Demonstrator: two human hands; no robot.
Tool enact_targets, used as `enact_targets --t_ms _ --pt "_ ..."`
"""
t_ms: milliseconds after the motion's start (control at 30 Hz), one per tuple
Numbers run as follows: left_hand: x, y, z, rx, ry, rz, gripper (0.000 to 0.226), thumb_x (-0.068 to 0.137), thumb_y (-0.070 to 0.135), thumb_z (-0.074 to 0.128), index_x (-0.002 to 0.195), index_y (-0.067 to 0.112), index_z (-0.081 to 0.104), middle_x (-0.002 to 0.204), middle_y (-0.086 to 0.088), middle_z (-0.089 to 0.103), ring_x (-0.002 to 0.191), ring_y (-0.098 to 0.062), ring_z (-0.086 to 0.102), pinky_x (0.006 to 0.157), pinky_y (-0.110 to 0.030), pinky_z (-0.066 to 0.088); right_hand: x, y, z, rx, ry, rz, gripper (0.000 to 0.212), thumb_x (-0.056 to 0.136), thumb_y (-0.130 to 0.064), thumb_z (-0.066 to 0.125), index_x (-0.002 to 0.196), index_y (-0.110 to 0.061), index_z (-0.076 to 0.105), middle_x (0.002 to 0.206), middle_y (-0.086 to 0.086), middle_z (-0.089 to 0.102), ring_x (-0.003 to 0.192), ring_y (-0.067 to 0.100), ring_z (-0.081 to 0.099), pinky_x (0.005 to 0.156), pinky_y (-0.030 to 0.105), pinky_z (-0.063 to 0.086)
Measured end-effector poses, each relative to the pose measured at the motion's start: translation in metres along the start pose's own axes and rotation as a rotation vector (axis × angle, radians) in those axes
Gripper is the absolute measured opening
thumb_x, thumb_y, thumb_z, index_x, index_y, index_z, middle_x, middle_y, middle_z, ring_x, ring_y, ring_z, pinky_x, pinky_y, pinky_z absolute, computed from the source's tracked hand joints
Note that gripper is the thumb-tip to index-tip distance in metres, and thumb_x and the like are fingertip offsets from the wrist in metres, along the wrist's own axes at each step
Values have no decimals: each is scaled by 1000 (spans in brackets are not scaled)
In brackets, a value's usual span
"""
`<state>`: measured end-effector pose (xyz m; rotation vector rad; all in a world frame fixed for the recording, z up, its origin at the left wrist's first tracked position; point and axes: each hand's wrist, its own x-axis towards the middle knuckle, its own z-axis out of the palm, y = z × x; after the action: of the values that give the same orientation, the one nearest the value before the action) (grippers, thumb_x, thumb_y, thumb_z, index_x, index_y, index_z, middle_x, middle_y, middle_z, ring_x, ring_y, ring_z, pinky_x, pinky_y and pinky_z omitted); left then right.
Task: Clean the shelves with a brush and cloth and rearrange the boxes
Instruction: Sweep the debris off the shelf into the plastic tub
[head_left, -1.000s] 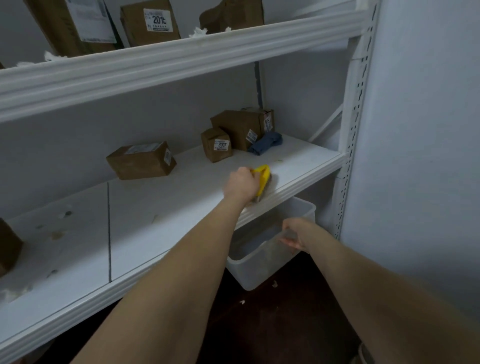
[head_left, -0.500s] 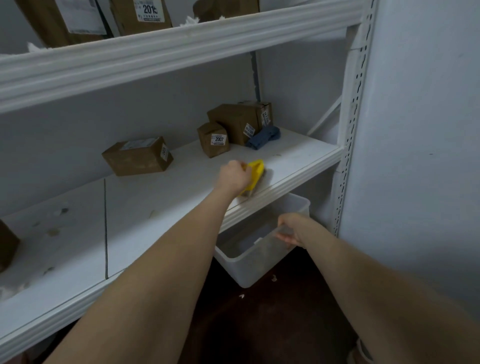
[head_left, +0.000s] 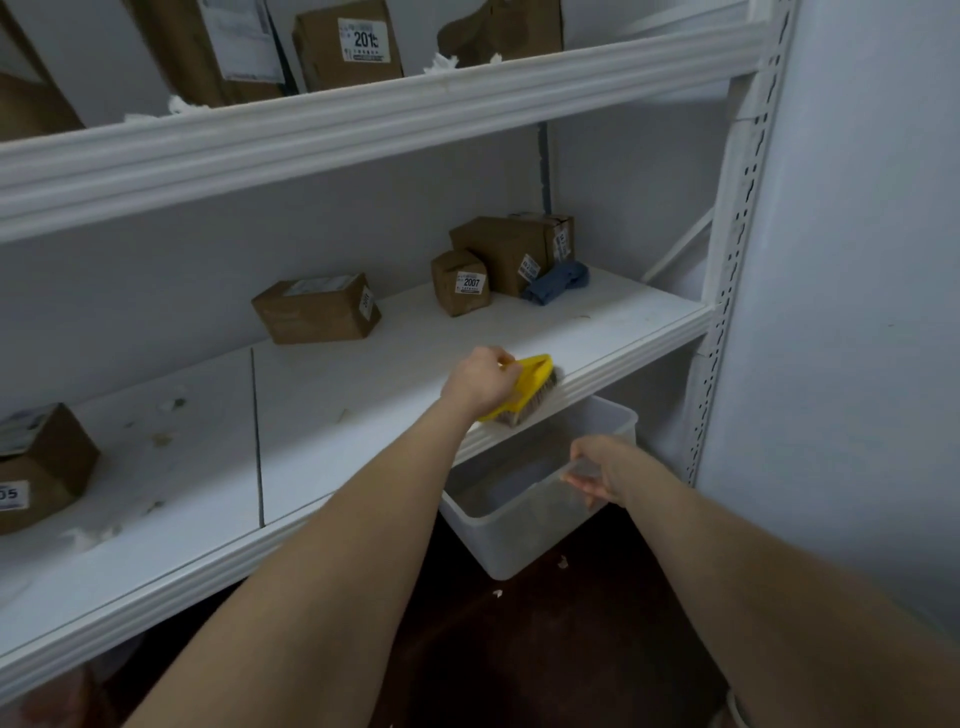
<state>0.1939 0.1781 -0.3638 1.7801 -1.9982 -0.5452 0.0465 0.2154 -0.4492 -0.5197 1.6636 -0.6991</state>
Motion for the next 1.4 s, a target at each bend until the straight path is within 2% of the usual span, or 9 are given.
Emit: enact_targets --t_ms 167,367,467,600,733,933,1200,1300,1400 --pt "-9 -31 -15 112 187 -184 36 96 37 44 118 12 57 115 -16 63 103 -33 59 83 -37 50 -13 3 -12 23 15 23 54 95 -7 48 143 6 27 134 41 40 24 20 51 27 21 42" --pt "-17 -6 -1 -41 -7 12 38 92 38 51 121 14 59 123 -12 60 108 -28 57 88 -35 47 -15 5 4 -9 23 4 55 93 -4 49 144 4 28 134 41 39 68 32 64 33 24 46" --pt "-17 -3 -4 -88 103 -23 38 93 38 49 121 15 60 122 -12 61 110 -29 57 89 -35 47 -14 9 5 11 29 -26 58 92 -2 50 146 -1 28 133 44 38 76 34 67 29 25 45" --pt "-16 -27 -18 32 183 -163 38 94 37 46 121 14 57 117 -13 62 105 -30 59 88 -37 50 -11 8 -1 53 28 -10 56 92 -5 50 144 1 30 135 38 42 25 24 52 25 23 42" --pt "-13 -31 -19 -54 93 -166 39 92 32 48 122 11 61 121 -10 62 107 -29 58 92 -39 50 -12 7 3 43 13 -3 54 93 -5 48 144 2 29 133 43 39 21 24 49 24 23 40" --pt "5 -35 -34 -104 248 -201 34 95 27 45 117 6 60 115 -15 63 104 -33 59 79 -34 45 -9 11 1 83 7 -28 52 92 -2 50 141 4 34 136 34 44 46 21 56 31 24 46" --pt "36 -61 -42 -317 242 -324 38 96 17 45 124 -7 49 125 -26 54 115 -39 53 92 -43 46 5 3 35 -13 -22 -25 50 90 -1 50 137 5 35 125 40 48 42 20 58 32 23 48" --pt "45 -72 -46 -419 228 -385 35 96 15 44 125 -6 47 113 -22 55 109 -35 55 83 -39 46 9 3 60 -46 -46 -34 46 89 -1 50 134 2 41 126 33 52 32 19 57 29 20 44" --pt "48 -77 -50 -626 206 -420 31 95 9 47 124 -1 41 107 -21 50 94 -30 53 81 -40 48 10 6 85 -14 -111 -48 31 87 2 50 118 -2 48 123 23 52 58 25 58 28 19 41"
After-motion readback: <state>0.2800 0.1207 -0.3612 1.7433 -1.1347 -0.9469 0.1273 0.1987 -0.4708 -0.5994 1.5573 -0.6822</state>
